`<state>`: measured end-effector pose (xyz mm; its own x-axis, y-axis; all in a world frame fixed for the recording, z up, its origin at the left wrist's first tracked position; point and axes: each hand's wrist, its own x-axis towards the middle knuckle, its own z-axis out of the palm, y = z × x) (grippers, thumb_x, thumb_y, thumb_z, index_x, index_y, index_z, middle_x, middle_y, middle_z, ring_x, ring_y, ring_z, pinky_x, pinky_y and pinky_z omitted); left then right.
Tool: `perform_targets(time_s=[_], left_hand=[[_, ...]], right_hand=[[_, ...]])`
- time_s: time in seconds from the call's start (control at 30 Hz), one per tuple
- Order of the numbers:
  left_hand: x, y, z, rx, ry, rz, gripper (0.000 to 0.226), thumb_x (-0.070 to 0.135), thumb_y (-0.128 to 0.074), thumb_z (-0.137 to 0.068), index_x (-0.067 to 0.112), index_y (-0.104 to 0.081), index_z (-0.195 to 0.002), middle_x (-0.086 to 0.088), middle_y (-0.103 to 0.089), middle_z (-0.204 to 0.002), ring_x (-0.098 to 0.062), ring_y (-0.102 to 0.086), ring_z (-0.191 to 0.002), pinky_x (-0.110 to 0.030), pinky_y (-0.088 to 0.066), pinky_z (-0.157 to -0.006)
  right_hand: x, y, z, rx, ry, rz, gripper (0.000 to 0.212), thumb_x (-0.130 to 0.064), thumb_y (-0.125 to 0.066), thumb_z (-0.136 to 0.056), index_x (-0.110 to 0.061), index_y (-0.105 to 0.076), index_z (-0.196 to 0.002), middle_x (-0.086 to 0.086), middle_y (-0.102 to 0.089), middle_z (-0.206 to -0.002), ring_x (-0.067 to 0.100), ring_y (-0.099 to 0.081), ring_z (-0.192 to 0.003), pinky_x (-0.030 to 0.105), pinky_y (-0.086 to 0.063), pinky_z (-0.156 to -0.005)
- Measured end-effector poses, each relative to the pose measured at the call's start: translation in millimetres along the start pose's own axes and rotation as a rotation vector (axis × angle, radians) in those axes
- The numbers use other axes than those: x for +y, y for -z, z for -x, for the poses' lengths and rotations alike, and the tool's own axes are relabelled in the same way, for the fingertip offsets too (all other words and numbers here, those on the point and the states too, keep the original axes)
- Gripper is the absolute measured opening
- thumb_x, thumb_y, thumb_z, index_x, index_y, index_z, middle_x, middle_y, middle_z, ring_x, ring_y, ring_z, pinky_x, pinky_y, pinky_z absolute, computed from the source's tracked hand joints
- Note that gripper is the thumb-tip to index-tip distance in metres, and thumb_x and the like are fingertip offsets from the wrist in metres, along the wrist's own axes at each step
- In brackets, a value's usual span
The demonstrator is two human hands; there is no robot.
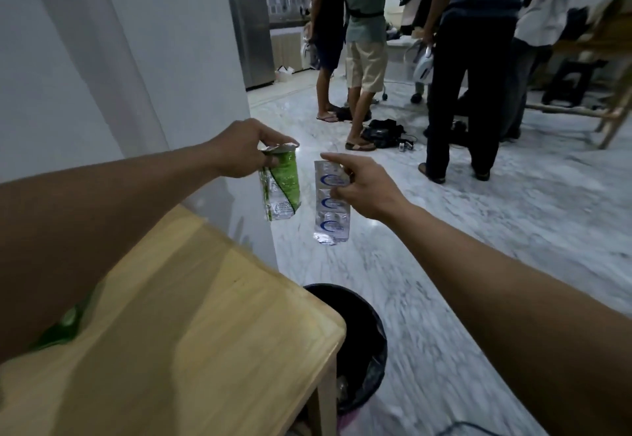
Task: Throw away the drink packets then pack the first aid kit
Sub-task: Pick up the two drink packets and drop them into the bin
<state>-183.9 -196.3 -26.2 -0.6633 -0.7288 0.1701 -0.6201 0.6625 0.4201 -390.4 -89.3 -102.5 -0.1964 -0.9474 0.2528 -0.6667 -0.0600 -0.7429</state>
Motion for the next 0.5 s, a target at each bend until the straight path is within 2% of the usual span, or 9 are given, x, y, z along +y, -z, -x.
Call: perform_targets(time_s=[0.03, 0.1, 0.2, 0.27, 0.3, 0.4, 0.5], left_hand=[[-5.2, -7.8, -6.2, -0.008, 0.002, 0.005, 0.048, 0.007, -0.071, -0.084, 0.03, -0.065, -0.126, 0.0, -0.064, -0.13, -0.019, -0.056, -0.117, -0.032, -0.045, -0.092], [-15.0, -23.8, -17.0, -0.03, 0.011, 0.025, 0.046, 0.006, -0.072, -0.083, 0.028, -0.067, -0.124, 0.003, -0.065, -0.127, -0.013, -0.055, -0.109, -0.025, -0.042, -0.085], [-30.4, -50.1, -32.7, -0.103, 0.011, 0.066, 0.044, 0.004, -0.071, -0.084, 0.025, -0.068, -0.122, 0.007, -0.065, -0.126, -0.008, -0.057, -0.109, -0.015, -0.041, -0.079], [-39.5, -69.2, -41.5, -0.174, 0.016, 0.036, 0.044, 0.003, -0.07, -0.084, 0.024, -0.068, -0.123, 0.011, -0.065, -0.123, 0.001, -0.058, -0.092, -0.002, -0.038, -0.067], [-44.0, -79.6, -45.4, -0.21, 0.019, 0.021, 0.044, 0.003, -0.07, -0.084, 0.023, -0.068, -0.124, 0.012, -0.065, -0.121, 0.004, -0.057, -0.085, 0.0, -0.037, -0.063], [-59.5, -112.6, -58.1, -0.317, 0.039, 0.006, 0.045, 0.005, -0.071, -0.084, 0.025, -0.068, -0.124, 0.007, -0.066, -0.125, -0.008, -0.061, -0.096, -0.016, -0.044, -0.072], [-68.4, -141.9, -69.1, -0.395, 0.119, 0.086, 0.038, 0.004, -0.07, -0.084, 0.025, -0.072, -0.116, -0.004, -0.072, -0.117, -0.017, -0.059, -0.078, -0.027, -0.052, -0.064]], right_hand=[[11.1, -5.8, -0.3, -0.005, -0.019, 0.006, 0.074, -0.001, -0.072, -0.072, -0.033, -0.057, -0.137, 0.002, -0.067, -0.127, 0.018, -0.066, -0.106, 0.036, -0.056, -0.09], [33.7, -18.3, 0.1, -0.016, -0.057, 0.011, 0.074, -0.003, -0.071, -0.072, -0.034, -0.057, -0.137, 0.002, -0.067, -0.128, 0.021, -0.066, -0.107, 0.037, -0.056, -0.09], [67.8, -39.3, 3.3, -0.041, -0.125, 0.023, 0.072, -0.003, -0.069, -0.075, -0.034, -0.057, -0.138, 0.001, -0.065, -0.133, 0.021, -0.064, -0.113, 0.029, -0.052, -0.091], [89.6, -52.9, 6.0, -0.058, -0.171, 0.02, 0.07, -0.004, -0.069, -0.077, -0.034, -0.056, -0.139, 0.0, -0.064, -0.135, 0.021, -0.061, -0.118, 0.025, -0.048, -0.09], [99.7, -59.7, 7.6, -0.07, -0.195, 0.019, 0.069, -0.004, -0.068, -0.078, -0.034, -0.056, -0.139, 0.0, -0.063, -0.136, 0.021, -0.06, -0.12, 0.025, -0.047, -0.091], [125.9, -79.4, 11.8, -0.106, -0.259, 0.037, 0.069, -0.003, -0.066, -0.079, -0.032, -0.055, -0.14, 0.002, -0.063, -0.137, 0.022, -0.06, -0.121, 0.024, -0.046, -0.093], [146.6, -97.1, 16.4, -0.128, -0.298, 0.052, 0.068, -0.002, -0.064, -0.079, -0.028, -0.055, -0.141, 0.004, -0.062, -0.136, 0.022, -0.059, -0.122, 0.016, -0.036, -0.085]])
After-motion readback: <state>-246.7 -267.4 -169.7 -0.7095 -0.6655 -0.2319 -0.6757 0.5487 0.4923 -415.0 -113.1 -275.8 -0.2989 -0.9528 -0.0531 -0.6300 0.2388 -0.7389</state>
